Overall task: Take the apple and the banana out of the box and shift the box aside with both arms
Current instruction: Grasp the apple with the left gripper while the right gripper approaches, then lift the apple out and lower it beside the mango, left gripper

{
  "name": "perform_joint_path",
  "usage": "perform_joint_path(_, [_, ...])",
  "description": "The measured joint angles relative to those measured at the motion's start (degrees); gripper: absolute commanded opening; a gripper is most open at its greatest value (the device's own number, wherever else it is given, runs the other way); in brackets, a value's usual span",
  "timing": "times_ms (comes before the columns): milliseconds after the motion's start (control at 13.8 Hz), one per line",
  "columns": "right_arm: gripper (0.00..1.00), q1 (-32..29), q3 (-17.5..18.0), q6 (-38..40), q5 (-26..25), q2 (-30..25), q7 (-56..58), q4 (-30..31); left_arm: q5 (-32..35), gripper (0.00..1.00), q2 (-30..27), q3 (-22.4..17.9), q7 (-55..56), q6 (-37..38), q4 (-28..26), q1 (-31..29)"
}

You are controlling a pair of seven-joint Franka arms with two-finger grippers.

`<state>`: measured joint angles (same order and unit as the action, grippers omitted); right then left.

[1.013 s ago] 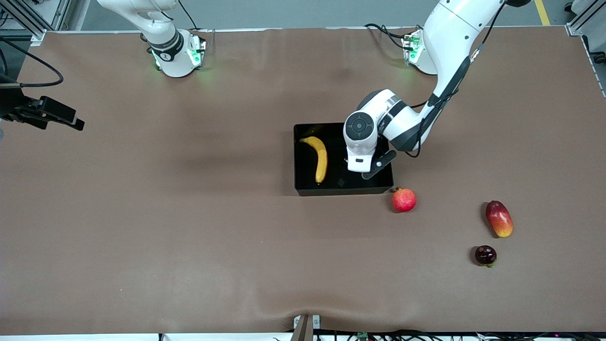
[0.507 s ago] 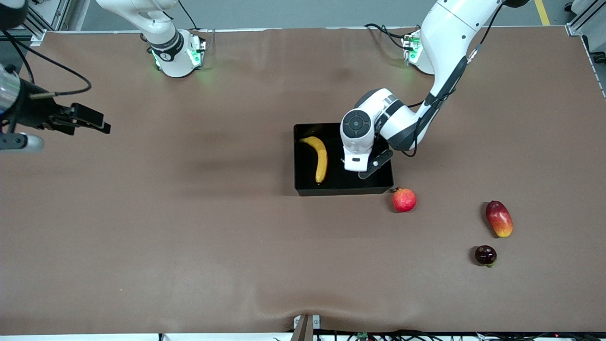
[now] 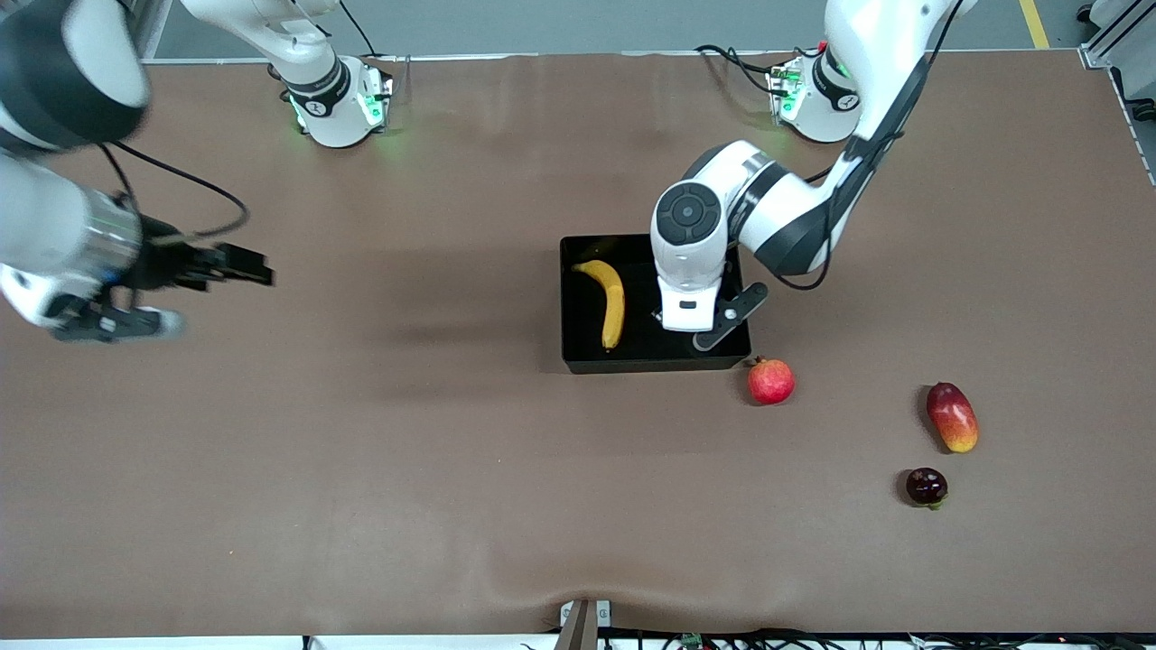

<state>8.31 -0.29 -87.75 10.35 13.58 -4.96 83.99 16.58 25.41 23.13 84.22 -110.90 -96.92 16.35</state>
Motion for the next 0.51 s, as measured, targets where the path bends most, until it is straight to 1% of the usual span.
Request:
perform_joint_path(217, [1.0,4.22,0.07,-4.95,0.01,5.1,-0.11,-0.01,-0.02,0.0,-2.26,-0.09,-6.6,2.42,2.68,-2.87])
perform_joint_path(507, [1.0,5.96,0.06,-7.33,0.68,9.44,-0.11,-0.05,-1.55,0.0,-4.63,-0.08,-18.19,3.12,3.5,-9.07])
